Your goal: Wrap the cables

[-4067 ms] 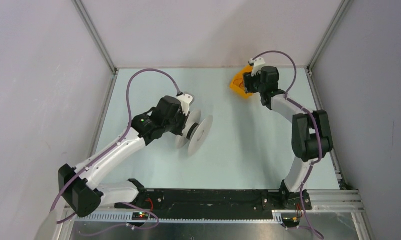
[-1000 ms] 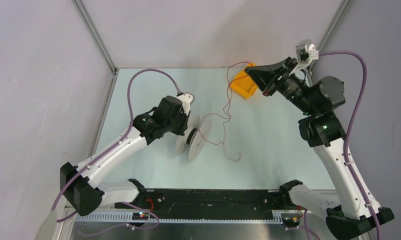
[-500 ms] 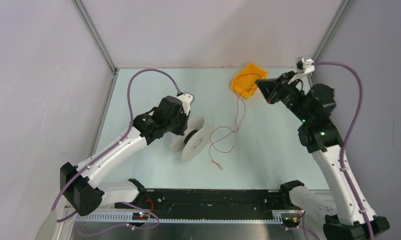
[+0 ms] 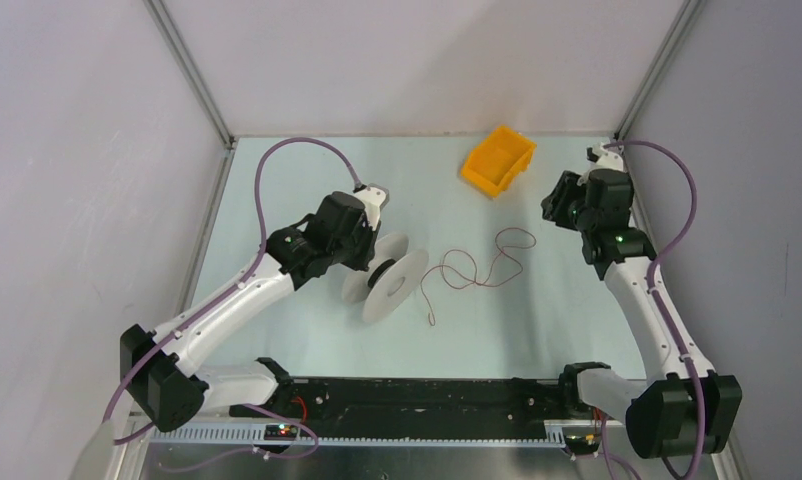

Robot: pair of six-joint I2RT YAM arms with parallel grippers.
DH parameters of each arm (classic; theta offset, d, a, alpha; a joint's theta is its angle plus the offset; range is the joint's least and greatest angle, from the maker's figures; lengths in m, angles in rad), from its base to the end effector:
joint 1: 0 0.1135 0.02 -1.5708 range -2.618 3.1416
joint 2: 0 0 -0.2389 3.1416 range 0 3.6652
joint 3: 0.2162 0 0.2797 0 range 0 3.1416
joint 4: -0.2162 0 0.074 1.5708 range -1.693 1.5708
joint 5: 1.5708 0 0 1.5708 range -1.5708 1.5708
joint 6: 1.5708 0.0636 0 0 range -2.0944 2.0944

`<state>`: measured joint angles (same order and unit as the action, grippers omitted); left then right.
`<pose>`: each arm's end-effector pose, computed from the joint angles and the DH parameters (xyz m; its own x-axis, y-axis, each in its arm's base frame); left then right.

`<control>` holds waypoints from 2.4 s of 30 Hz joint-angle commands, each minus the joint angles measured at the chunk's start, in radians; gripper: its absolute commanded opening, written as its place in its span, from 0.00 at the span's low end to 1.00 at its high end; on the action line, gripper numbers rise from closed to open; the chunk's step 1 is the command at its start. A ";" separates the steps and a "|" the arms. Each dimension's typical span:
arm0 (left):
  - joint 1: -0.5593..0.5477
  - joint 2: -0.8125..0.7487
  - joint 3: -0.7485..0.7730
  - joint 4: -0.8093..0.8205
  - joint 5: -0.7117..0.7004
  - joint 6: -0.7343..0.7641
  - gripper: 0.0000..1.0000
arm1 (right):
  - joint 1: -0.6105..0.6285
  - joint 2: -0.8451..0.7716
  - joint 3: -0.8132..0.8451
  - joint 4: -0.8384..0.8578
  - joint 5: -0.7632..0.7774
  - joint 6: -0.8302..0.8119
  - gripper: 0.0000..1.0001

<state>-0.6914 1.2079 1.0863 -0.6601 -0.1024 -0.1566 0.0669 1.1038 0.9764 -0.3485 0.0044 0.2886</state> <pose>0.2438 -0.1933 0.2666 -0.6263 0.3170 -0.7123 0.4867 0.8727 -0.0396 0.3127 0.0207 0.2886 -0.4561 0.2547 -0.8527 0.0698 0.9655 0.2511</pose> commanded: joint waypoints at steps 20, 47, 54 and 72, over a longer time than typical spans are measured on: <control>0.002 -0.050 0.024 0.015 -0.039 -0.046 0.28 | 0.566 -0.013 -0.300 0.300 -0.265 0.061 0.51; 0.002 -0.087 -0.028 0.009 0.034 -0.087 0.26 | 0.732 0.278 -0.300 0.413 -0.101 0.453 0.40; 0.002 -0.093 -0.027 0.009 0.026 -0.087 0.27 | 0.731 0.328 -0.300 0.449 -0.117 0.492 0.35; 0.002 -0.174 0.019 0.012 -0.033 0.005 0.34 | 0.662 -0.073 -0.285 0.457 -0.079 0.704 0.00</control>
<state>-0.6914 1.0851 1.0584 -0.6613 -0.1028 -0.2161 0.7391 1.0912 0.6628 0.0662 -0.1070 0.8955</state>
